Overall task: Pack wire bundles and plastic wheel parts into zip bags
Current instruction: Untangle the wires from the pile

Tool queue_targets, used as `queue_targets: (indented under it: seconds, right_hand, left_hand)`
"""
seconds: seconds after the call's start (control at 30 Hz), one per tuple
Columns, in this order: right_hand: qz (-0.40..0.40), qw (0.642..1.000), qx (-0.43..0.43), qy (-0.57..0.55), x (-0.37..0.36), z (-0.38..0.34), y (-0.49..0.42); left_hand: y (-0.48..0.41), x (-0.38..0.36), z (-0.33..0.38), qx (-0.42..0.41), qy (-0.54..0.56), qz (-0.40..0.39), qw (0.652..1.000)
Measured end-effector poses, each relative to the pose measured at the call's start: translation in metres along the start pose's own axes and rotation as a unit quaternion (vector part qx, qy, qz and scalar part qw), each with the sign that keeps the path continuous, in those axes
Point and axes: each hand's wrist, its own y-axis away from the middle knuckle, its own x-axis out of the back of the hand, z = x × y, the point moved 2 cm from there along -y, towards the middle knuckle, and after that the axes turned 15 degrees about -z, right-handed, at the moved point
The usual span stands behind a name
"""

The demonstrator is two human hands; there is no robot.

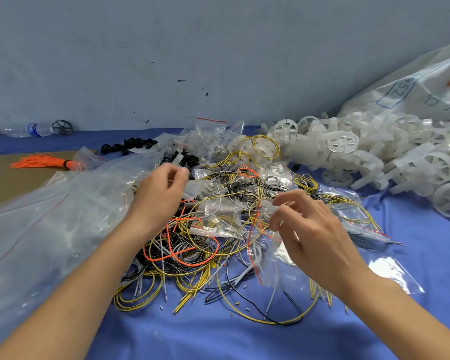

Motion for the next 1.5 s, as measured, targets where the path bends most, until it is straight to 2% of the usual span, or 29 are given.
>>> queue_targets:
  seconds: [0.1, 0.2, 0.37, 0.47, 0.57, 0.77, 0.87, 0.97, 1.1, 1.2, 1.33, 1.5]
  right_hand:
    - [0.019, 0.999, -0.038, -0.035, 0.001, 0.003, -0.003]
    - [0.030, 0.996, -0.059, -0.067, 0.003, 0.004, -0.005]
    - [0.038, 0.995, -0.065, -0.072, 0.007, -0.001, -0.006]
    - [0.037, 0.995, -0.063, -0.070, 0.007, -0.001, -0.005]
    - [0.035, 0.995, -0.063, -0.072, 0.007, 0.002, -0.004]
    - [-0.001, 0.997, -0.041, -0.058, 0.005, 0.005, -0.002]
    - [-0.019, 0.998, -0.033, -0.051, 0.004, 0.002, -0.002]
    - [-0.018, 0.998, -0.027, -0.047, 0.005, -0.001, -0.002]
    - [-0.013, 0.999, -0.020, -0.036, 0.006, -0.004, -0.003]
    - [-0.006, 1.000, -0.009, -0.023, 0.006, -0.007, -0.002]
    - [-0.003, 1.000, 0.011, -0.011, 0.005, -0.010, -0.004]
    - [-0.032, 0.998, 0.050, 0.016, 0.004, -0.018, -0.007]
  left_hand:
    - [0.014, -0.020, 0.045, -0.077, 0.023, -0.172, 0.982]
    - [0.029, -0.046, 0.069, -0.109, -0.023, -0.248, 0.962]
    - [0.041, -0.083, 0.079, -0.161, -0.072, -0.270, 0.947]
    - [0.037, -0.090, 0.085, -0.170, 0.001, -0.310, 0.935]
    - [0.028, -0.082, 0.083, -0.170, 0.038, -0.292, 0.941]
    - [0.012, -0.045, 0.052, -0.112, -0.001, -0.229, 0.967]
    - [0.006, -0.024, 0.034, -0.055, -0.062, -0.252, 0.964]
    - [0.003, -0.005, 0.017, -0.002, -0.077, -0.279, 0.957]
    - [0.011, 0.006, 0.006, 0.024, -0.115, -0.324, 0.939]
    - [0.023, 0.007, 0.007, 0.003, -0.127, -0.335, 0.934]
    - [0.043, -0.011, 0.020, -0.069, -0.142, -0.278, 0.948]
    - [0.078, -0.043, 0.025, -0.103, -0.195, -0.349, 0.911]
